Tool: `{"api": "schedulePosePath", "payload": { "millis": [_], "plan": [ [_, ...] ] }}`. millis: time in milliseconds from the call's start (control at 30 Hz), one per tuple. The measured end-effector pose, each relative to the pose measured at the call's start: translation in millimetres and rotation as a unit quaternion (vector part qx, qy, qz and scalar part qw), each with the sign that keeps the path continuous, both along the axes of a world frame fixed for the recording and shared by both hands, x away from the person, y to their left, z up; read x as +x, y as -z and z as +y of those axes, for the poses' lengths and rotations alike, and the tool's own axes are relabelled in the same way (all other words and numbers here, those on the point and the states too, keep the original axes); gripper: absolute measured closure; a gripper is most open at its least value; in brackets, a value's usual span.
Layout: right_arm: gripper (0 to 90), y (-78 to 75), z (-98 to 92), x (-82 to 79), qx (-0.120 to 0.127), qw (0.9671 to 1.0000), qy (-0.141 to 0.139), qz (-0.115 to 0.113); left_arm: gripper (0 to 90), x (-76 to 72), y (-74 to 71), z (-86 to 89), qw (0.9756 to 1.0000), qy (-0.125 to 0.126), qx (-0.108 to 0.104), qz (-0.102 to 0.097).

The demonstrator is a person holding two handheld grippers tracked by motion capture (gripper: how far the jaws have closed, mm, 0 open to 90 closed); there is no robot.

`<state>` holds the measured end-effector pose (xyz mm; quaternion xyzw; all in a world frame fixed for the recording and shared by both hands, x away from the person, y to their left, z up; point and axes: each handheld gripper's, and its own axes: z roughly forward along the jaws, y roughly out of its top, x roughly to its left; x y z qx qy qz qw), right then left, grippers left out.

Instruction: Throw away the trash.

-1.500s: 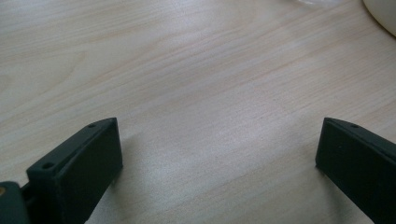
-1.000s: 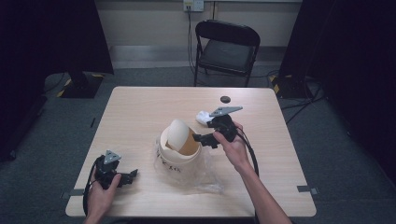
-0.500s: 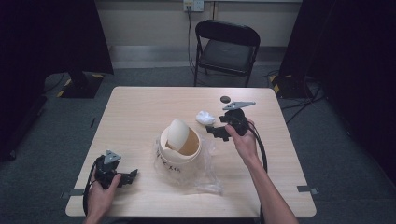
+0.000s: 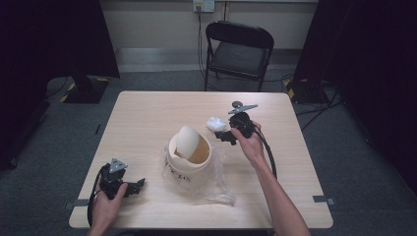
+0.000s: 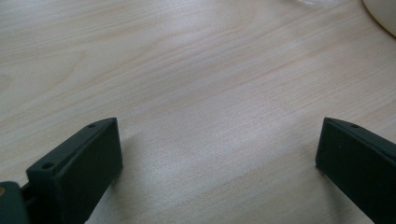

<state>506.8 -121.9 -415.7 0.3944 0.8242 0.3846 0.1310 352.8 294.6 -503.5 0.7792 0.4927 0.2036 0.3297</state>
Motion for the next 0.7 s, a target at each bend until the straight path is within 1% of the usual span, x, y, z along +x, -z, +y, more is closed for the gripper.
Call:
{"api": "schedulePosePath", "payload": {
  "millis": [33, 67, 100, 133, 167, 267, 433, 500, 567, 600, 633, 667, 700],
  "plan": [
    [20.0, 2.2, 0.4, 3.2, -0.007, 1.0000, 0.003, 0.002, 0.0, 0.1, 0.0, 0.0, 1.0000, 0.000, 0.000, 0.000],
    [20.5, 4.8, 0.3, 7.2, -0.013, 0.9999, 0.005, -0.001, 0.0, 0.1, 0.0, 0.0, 1.0000, 0.000, 0.000, 0.000],
    [21.1, 9.9, 0.3, 13.2, -0.019, 0.9998, 0.009, 0.003, 0.0, 0.2, 0.0, 0.0, 1.0000, 0.000, 0.000, 0.000],
    [21.1, 9.9, 0.3, 13.2, -0.019, 0.9998, 0.009, 0.003, 0.0, 0.1, 0.1, -0.1, 1.0000, 0.000, 0.000, 0.000],
    [21.1, 13.2, 0.6, 15.8, -0.025, 0.9996, 0.011, 0.003, 0.0, 0.1, 0.0, 0.0, 1.0000, 0.000, 0.000, 0.000],
    [21.1, 23.8, 0.5, 24.1, -0.033, 0.9992, 0.020, 0.010, 0.0, 0.1, 0.0, 0.0, 1.0000, 0.000, 0.000, 0.000],
    [19.9, 39.4, 0.7, 39.8, -0.041, 0.9987, 0.028, 0.014, 0.0, 0.1, 0.0, 0.0, 1.0000, 0.000, 0.000, 0.000],
    [19.9, 42.1, 1.0, 47.4, -0.039, 0.9987, 0.029, 0.015, 0.0, 0.1, 0.0, 0.0, 1.0000, 0.000, 0.000, 0.000],
    [20.2, 42.1, 2.4, 52.3, -0.038, 0.9988, 0.031, 0.005, 0.0, 0.1, 0.0, 0.0, 1.0000, 0.000, 0.000, 0.000],
    [18.9, 42.7, 3.4, 54.4, -0.037, 0.9988, 0.031, 0.005, 0.0, 0.1, 0.0, -0.1, 1.0000, 0.000, 0.000, 0.000],
    [17.3, 43.5, 4.6, 57.7, -0.038, 0.9988, 0.028, 0.015, 0.0, 0.1, 0.0, -0.1, 1.0000, 0.000, 0.000, 0.000],
    [18.0, 44.4, 6.0, 61.1, -0.040, 0.9987, 0.026, 0.019, 0.0, 0.1, 0.0, 0.0, 1.0000, 0.000, 0.000, 0.000],
    [19.4, 44.4, 7.4, 63.6, -0.045, 0.9986, 0.027, 0.011, 0.0, 0.1, 0.0, 0.0, 1.0000, 0.000, 0.000, 0.000]
  ]
}}
